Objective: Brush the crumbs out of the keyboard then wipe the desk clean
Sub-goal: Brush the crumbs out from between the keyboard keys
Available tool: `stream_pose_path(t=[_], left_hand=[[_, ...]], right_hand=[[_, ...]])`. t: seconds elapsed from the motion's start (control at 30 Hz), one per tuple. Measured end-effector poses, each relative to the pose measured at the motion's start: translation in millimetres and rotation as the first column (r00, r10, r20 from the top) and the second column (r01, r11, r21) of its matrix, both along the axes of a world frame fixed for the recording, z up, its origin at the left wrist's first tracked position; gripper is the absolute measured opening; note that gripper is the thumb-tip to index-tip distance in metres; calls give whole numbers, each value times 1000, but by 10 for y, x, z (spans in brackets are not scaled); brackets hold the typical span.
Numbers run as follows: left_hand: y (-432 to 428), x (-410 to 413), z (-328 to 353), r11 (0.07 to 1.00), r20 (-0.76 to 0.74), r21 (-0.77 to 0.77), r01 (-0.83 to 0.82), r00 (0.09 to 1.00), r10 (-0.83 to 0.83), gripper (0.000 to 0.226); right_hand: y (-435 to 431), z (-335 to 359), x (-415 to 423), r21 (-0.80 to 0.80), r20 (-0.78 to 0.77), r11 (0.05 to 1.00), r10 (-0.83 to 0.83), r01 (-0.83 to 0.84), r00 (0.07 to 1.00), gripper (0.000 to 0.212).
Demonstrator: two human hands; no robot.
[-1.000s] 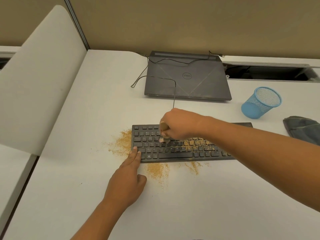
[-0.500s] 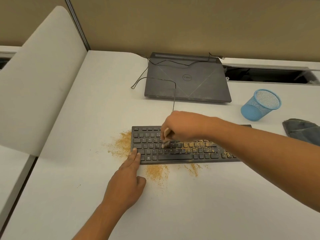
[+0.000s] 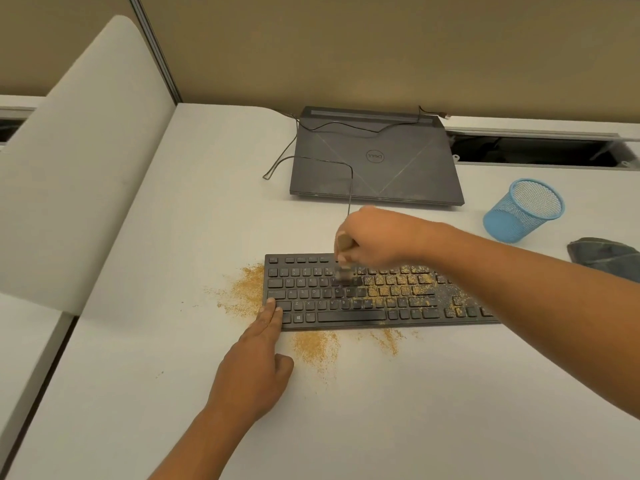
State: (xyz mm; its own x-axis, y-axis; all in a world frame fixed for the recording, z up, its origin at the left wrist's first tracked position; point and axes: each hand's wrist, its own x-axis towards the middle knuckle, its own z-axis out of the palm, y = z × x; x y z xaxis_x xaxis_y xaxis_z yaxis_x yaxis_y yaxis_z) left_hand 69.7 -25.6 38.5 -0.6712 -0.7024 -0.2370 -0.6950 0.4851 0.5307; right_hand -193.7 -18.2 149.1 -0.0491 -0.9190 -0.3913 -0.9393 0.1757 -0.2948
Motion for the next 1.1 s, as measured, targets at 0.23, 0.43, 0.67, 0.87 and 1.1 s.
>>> stream_pose_path(t=[0.23, 0.43, 0.67, 0.87, 1.1], left_hand=[[-1, -9, 9, 1000, 0, -1, -5, 1000, 5, 70], [8, -16, 22, 1000, -3, -10, -6, 1000, 6, 70], [11, -13, 21, 1000, 4, -12, -11, 1000, 11, 70], [21, -15, 19, 1000, -2, -10, -11, 1000, 11, 70], [13, -12, 20, 1000, -2, -10, -3, 1000, 3, 70]], right_hand=[[39, -97, -67, 2, -9, 998, -66, 66, 998, 14], [32, -84, -87, 26, -29, 998, -50, 51, 998, 11], [74, -62, -57, 55, -39, 998, -2, 4, 999, 15], [65, -57, 69, -61, 4, 997, -53, 54, 999, 12], [118, -19, 198, -72, 23, 996, -45, 46, 999, 11]])
